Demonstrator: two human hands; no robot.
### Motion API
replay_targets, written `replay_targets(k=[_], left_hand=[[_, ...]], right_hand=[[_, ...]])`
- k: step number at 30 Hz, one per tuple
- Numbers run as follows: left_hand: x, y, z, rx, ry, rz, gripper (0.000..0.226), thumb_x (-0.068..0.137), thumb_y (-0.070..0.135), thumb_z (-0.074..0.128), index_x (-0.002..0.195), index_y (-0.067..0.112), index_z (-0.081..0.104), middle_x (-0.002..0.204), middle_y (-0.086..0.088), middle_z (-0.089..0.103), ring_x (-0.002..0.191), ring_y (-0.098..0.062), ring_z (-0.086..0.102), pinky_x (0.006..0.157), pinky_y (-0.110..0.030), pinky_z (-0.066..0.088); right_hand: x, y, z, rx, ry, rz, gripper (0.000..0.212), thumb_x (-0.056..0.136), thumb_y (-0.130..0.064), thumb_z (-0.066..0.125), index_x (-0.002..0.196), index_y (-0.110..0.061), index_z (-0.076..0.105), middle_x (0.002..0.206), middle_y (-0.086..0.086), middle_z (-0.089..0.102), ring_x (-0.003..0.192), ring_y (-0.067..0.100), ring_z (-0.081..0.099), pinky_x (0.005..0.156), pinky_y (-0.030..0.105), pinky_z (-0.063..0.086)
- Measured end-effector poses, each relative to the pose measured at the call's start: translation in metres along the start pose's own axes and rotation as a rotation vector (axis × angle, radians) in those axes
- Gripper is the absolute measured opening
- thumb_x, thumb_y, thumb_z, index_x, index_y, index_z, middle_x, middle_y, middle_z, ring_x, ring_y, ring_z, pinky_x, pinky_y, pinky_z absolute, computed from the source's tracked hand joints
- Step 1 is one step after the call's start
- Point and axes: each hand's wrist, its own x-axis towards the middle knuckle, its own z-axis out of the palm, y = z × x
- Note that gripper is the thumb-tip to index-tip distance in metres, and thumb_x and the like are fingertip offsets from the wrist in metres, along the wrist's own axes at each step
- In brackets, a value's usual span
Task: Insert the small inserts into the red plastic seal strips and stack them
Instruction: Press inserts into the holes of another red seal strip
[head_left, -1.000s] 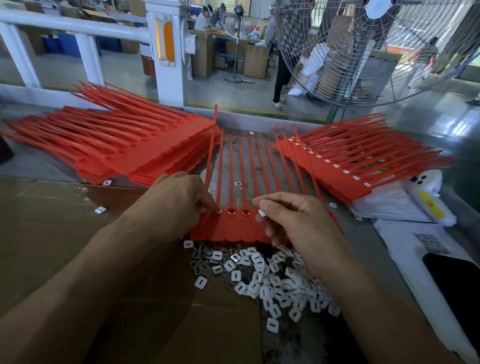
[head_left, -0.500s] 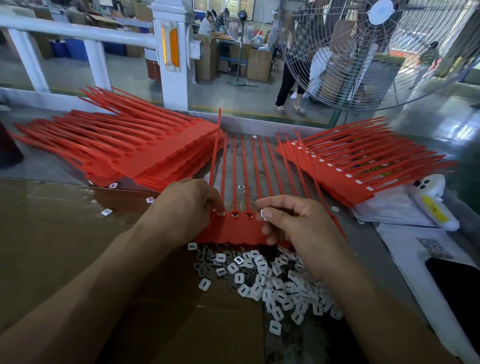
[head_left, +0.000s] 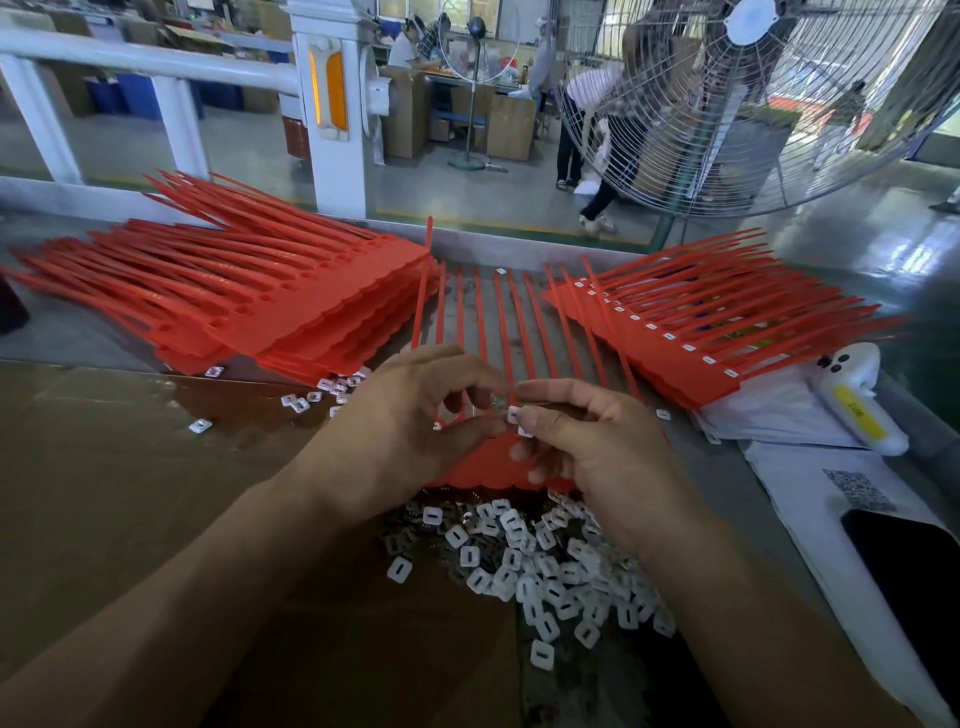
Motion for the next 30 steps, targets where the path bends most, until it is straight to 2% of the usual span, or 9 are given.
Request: replay_targets(k=[4,7,11,14,17,21,24,27,30], left_hand=[[0.0002,-0.0001,0.0025,0.012,-0.005,0.034,0.019,0.088,0.027,0.075,0.107,0.023,0.074,0.098,0.011,0.065,0.092,-0.011,0.064,0.078,-0.032,0.054],[-0.0004,-0.001,0.0024,0.007,0.006,0.042,0.018,0.088,0.03,0.073,0.105,0.023,0.075,0.098,0.012,0.065,0.093,-0.012,0.064,0.079,-0.031,0.054],[-0.0008,-0.0004,0.0046,-0.002,0.012,0.053,0.016,0.089,0.029,0.073,0.104,0.023,0.075,0.099,0.013,0.064,0.093,-0.012,0.064,0.079,-0.028,0.053],[0.0001,0.0015,0.0063,-0.008,0.033,0.069,0.018,0.09,0.027,0.072,0.106,0.02,0.075,0.1,0.01,0.065,0.093,-0.011,0.064,0.079,-0.027,0.053],[0.0007,0.0043,0.0062,0.01,0.061,0.095,0.019,0.089,0.024,0.072,0.107,0.018,0.076,0.101,0.011,0.065,0.094,-0.007,0.062,0.083,-0.022,0.052],[0.0008,0.0044,0.0055,0.043,0.086,0.082,0.016,0.091,0.017,0.073,0.106,0.016,0.076,0.1,0.008,0.067,0.093,-0.011,0.064,0.081,-0.032,0.055],[0.0004,0.005,0.0059,0.043,0.077,0.074,0.015,0.092,0.014,0.073,0.106,0.015,0.077,0.099,0.007,0.067,0.093,-0.014,0.065,0.079,-0.035,0.055],[-0.0007,0.0058,0.0068,0.036,0.082,0.064,0.016,0.092,0.017,0.073,0.108,0.016,0.076,0.098,0.008,0.066,0.089,-0.013,0.066,0.077,-0.033,0.056],[-0.0017,0.0059,0.0052,0.028,0.094,0.032,0.023,0.09,0.026,0.073,0.112,0.018,0.072,0.095,0.012,0.063,0.083,-0.01,0.063,0.072,-0.026,0.053]], right_hand=[[-0.0016,-0.0015,0.0026,-0.004,-0.037,0.0,0.018,0.093,-0.013,0.074,0.106,-0.023,0.078,0.091,0.014,0.078,0.077,0.024,0.072,0.06,0.027,0.056],[-0.0029,-0.0016,0.0023,-0.025,-0.036,-0.001,0.017,0.095,-0.012,0.072,0.109,-0.02,0.077,0.092,0.013,0.078,0.077,0.024,0.072,0.061,0.028,0.056],[-0.0043,-0.0018,0.0044,-0.079,-0.018,0.009,0.011,0.096,-0.015,0.072,0.107,-0.017,0.075,0.083,0.008,0.077,0.069,0.023,0.068,0.058,0.027,0.055],[-0.0048,-0.0028,0.0032,-0.093,-0.006,0.029,0.007,0.097,-0.018,0.071,0.103,-0.016,0.074,0.074,0.005,0.072,0.057,0.016,0.06,0.05,0.023,0.049],[-0.0057,-0.0048,0.0027,-0.039,-0.056,0.05,0.01,0.1,-0.018,0.066,0.101,-0.015,0.076,0.078,0.007,0.072,0.052,0.01,0.051,0.043,0.021,0.038],[-0.0048,-0.0064,0.0023,0.029,-0.108,0.075,0.013,0.101,-0.018,0.066,0.098,-0.01,0.075,0.073,0.005,0.065,0.051,0.009,0.044,0.04,0.019,0.031],[-0.0039,-0.0054,0.0034,0.034,-0.1,0.097,0.013,0.1,-0.015,0.066,0.103,-0.004,0.072,0.072,0.005,0.064,0.05,0.008,0.044,0.039,0.019,0.031],[-0.0031,-0.0049,0.0056,0.063,-0.063,0.115,0.011,0.1,-0.013,0.066,0.102,-0.003,0.072,0.07,0.004,0.064,0.048,0.007,0.044,0.037,0.018,0.03],[-0.0022,-0.0061,0.0061,0.144,-0.03,0.124,0.015,0.098,-0.016,0.068,0.102,-0.003,0.071,0.071,0.004,0.064,0.048,0.008,0.042,0.036,0.017,0.029]])
